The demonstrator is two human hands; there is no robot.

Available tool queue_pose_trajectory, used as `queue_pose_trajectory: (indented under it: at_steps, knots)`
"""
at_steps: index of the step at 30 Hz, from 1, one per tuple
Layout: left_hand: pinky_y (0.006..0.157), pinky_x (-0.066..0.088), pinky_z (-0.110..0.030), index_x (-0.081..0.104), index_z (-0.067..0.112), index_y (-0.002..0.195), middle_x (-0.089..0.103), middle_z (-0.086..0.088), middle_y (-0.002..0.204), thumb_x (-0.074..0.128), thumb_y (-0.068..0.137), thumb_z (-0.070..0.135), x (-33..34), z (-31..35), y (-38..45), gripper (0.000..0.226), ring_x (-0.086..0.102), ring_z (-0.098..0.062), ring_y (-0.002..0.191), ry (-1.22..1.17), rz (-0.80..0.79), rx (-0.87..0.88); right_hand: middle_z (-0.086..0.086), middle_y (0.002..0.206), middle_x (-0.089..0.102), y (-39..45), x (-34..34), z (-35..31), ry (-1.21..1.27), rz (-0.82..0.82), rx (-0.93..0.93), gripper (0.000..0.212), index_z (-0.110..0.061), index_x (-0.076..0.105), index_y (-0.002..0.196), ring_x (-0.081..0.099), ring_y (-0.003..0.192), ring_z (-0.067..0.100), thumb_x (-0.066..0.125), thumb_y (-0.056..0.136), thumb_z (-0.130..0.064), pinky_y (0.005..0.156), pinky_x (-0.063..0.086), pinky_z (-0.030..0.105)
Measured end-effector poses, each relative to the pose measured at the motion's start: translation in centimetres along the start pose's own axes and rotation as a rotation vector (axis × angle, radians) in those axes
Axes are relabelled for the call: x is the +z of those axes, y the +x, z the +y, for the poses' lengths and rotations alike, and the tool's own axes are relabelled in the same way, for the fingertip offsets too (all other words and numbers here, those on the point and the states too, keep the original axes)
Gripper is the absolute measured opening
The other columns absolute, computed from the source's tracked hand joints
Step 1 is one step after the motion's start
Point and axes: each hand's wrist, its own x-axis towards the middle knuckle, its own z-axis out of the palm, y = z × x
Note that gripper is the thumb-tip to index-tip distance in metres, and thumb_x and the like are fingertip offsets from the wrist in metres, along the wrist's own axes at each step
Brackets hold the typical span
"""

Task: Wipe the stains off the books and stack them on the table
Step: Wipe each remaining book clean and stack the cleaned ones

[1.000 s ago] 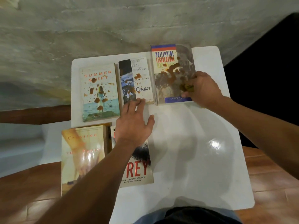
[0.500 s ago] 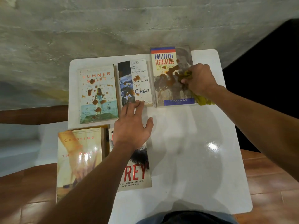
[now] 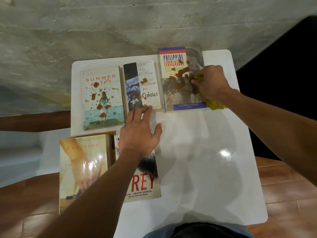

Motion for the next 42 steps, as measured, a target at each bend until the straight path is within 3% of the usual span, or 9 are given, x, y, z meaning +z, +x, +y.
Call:
queue_pose_trajectory:
  at_steps: [4, 18, 26, 28, 30, 34, 36, 39, 42]
  knots:
    - [0.099, 0.049, -0.042, 0.025, 0.027, 0.157, 0.028, 0.009, 0.158, 0.035, 0.098, 0.059, 0.1, -0.1, 0.1, 0.068, 0.018, -0.016, 0.149, 0.001, 0.003, 0.003, 0.007, 0.114, 0.063, 0.1, 0.1, 0.1, 0.001, -0.035, -0.037, 0.035, -0.011, 0.065, 0.119, 0.053, 0.090, 0.017, 0.065, 0.095, -0.037, 0.080, 0.044, 0.023]
    - [0.104, 0.047, -0.043, 0.023, 0.027, 0.158, 0.027, 0.008, 0.160, 0.034, 0.098, 0.059, 0.1, -0.2, 0.2, 0.068, 0.018, -0.017, 0.150, 0.017, 0.007, 0.006, 0.006, 0.118, 0.068, -0.3, 0.7, -0.2, 0.015, -0.004, -0.082, 0.030, -0.012, 0.066, 0.117, 0.066, 0.100, 0.026, 0.066, 0.095, -0.033, 0.084, 0.048, 0.026]
    - [0.100, 0.049, -0.042, 0.024, 0.028, 0.157, 0.027, 0.009, 0.158, 0.035, 0.099, 0.058, 0.1, -0.2, 0.0, 0.067, 0.018, -0.016, 0.149, 0.011, 0.004, -0.003, 0.011, 0.118, 0.060, 0.3, -0.3, 1.3, 0.097, 0.169, -0.066, 0.030, -0.014, 0.074, 0.114, 0.058, 0.106, 0.024, 0.072, 0.091, -0.033, 0.082, 0.039, 0.022]
    - [0.100, 0.049, -0.042, 0.024, 0.028, 0.157, 0.027, 0.009, 0.158, 0.034, 0.098, 0.059, 0.2, -0.2, 0.0, 0.067, 0.019, -0.016, 0.149, 0.011, 0.004, -0.004, 0.009, 0.111, 0.065, 0.5, -0.5, 1.7, 0.130, 0.200, -0.012, 0.028, -0.012, 0.075, 0.112, 0.059, 0.097, 0.020, 0.071, 0.092, -0.031, 0.080, 0.039, 0.021]
    - [0.100, 0.049, -0.041, 0.023, 0.028, 0.158, 0.027, 0.009, 0.159, 0.034, 0.098, 0.059, 0.2, -0.2, 0.1, 0.068, 0.019, -0.016, 0.149, 0.011, 0.003, 0.000, 0.009, 0.107, 0.068, 0.2, -0.3, 1.6, 0.113, 0.183, -0.025, 0.027, -0.010, 0.075, 0.109, 0.057, 0.088, 0.016, 0.070, 0.093, -0.030, 0.078, 0.040, 0.021]
    - [0.101, 0.048, -0.040, 0.024, 0.028, 0.157, 0.028, 0.009, 0.158, 0.036, 0.098, 0.059, 0.1, -0.3, 0.1, 0.068, 0.019, -0.016, 0.148, 0.007, 0.009, 0.000, 0.011, 0.117, 0.062, -0.3, 0.3, 0.6, -0.019, 0.014, -0.186, 0.034, -0.009, 0.069, 0.115, 0.060, 0.103, 0.027, 0.071, 0.091, -0.033, 0.086, 0.045, 0.027]
    - [0.101, 0.048, -0.040, 0.025, 0.028, 0.157, 0.029, 0.009, 0.158, 0.036, 0.099, 0.059, 0.2, -0.2, 0.0, 0.067, 0.020, -0.016, 0.148, 0.005, 0.010, 0.003, 0.012, 0.119, 0.061, 0.2, 0.2, 0.6, -0.020, 0.000, -0.179, 0.039, -0.007, 0.067, 0.119, 0.059, 0.102, 0.026, 0.073, 0.090, -0.032, 0.087, 0.044, 0.026]
    - [0.100, 0.049, -0.040, 0.024, 0.028, 0.157, 0.028, 0.009, 0.158, 0.036, 0.099, 0.059, 0.2, -0.2, 0.0, 0.067, 0.020, -0.016, 0.148, 0.014, 0.014, 0.007, 0.013, 0.113, 0.067, 0.4, 0.4, 0.3, -0.041, 0.029, -0.167, 0.031, -0.006, 0.069, 0.110, 0.061, 0.092, 0.024, 0.070, 0.092, -0.032, 0.082, 0.046, 0.026]
    - [0.101, 0.048, -0.040, 0.025, 0.028, 0.157, 0.029, 0.009, 0.158, 0.036, 0.099, 0.059, 0.1, -0.2, 0.1, 0.067, 0.020, -0.016, 0.148, 0.005, 0.012, 0.005, 0.012, 0.115, 0.068, 0.2, 0.4, -0.1, -0.063, -0.008, -0.180, 0.031, -0.006, 0.069, 0.113, 0.064, 0.097, 0.029, 0.066, 0.095, -0.031, 0.083, 0.048, 0.027]
